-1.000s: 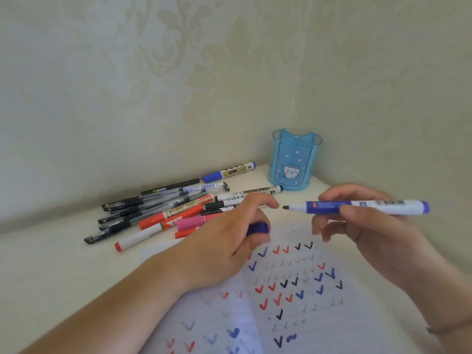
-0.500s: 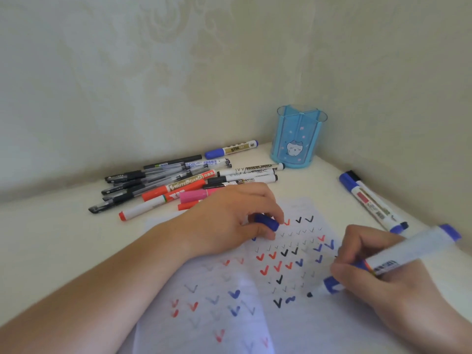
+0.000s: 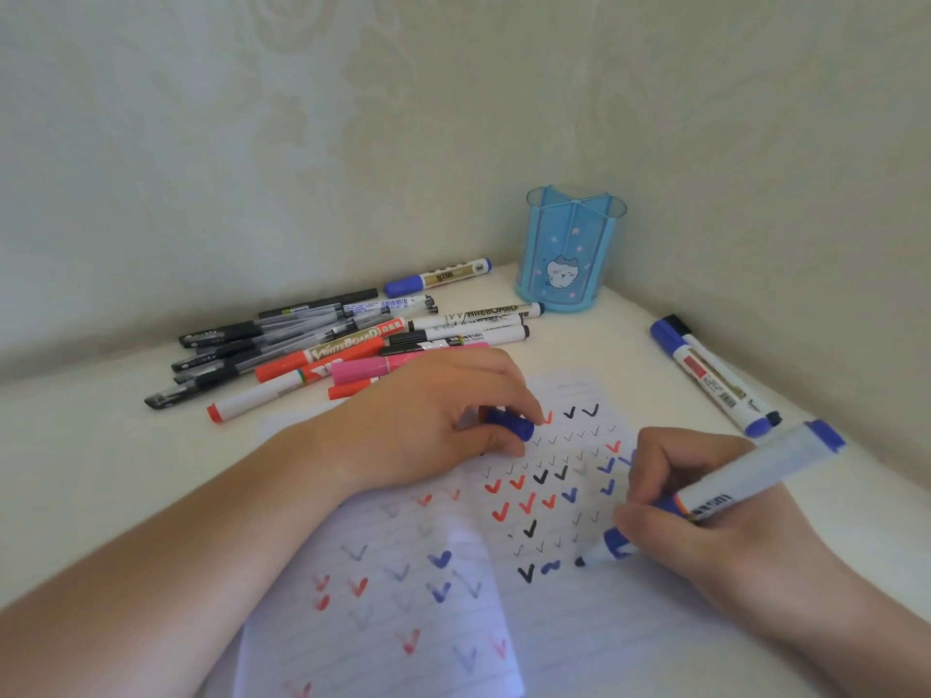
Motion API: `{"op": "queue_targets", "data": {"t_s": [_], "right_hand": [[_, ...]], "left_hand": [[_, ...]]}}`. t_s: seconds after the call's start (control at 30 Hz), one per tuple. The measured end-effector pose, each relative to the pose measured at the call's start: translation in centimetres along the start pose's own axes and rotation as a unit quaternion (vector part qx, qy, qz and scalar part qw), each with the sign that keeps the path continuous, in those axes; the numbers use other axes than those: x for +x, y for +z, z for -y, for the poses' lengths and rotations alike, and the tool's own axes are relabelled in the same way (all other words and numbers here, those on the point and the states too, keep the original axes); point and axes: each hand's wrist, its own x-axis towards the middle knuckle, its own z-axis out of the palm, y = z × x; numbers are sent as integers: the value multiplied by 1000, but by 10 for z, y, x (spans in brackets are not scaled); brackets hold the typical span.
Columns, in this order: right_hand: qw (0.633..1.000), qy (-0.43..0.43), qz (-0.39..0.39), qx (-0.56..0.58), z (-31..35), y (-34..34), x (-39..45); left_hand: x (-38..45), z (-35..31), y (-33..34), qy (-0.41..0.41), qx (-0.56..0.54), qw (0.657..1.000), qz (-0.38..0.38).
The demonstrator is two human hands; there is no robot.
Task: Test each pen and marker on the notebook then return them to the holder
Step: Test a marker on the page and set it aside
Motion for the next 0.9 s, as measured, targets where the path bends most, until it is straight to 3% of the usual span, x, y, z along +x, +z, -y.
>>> {"op": "queue_targets", "data": {"t_s": [0.17, 0.3, 0.53, 0.9], "right_hand": [[1000, -4, -17, 22, -1, 1, 2], [990, -1, -59, 131, -4, -5, 6], [981, -1, -59, 183, -3, -10, 9], [990, -10, -42, 133, -6, -9, 12]], "left_hand": [[0, -2, -1, 4, 2, 1000, -5], [1, -5, -2, 14, 6, 1000, -17], [0, -10, -4, -54, -72, 995, -29], [-1, -18, 0, -15, -82, 995, -58]]}}
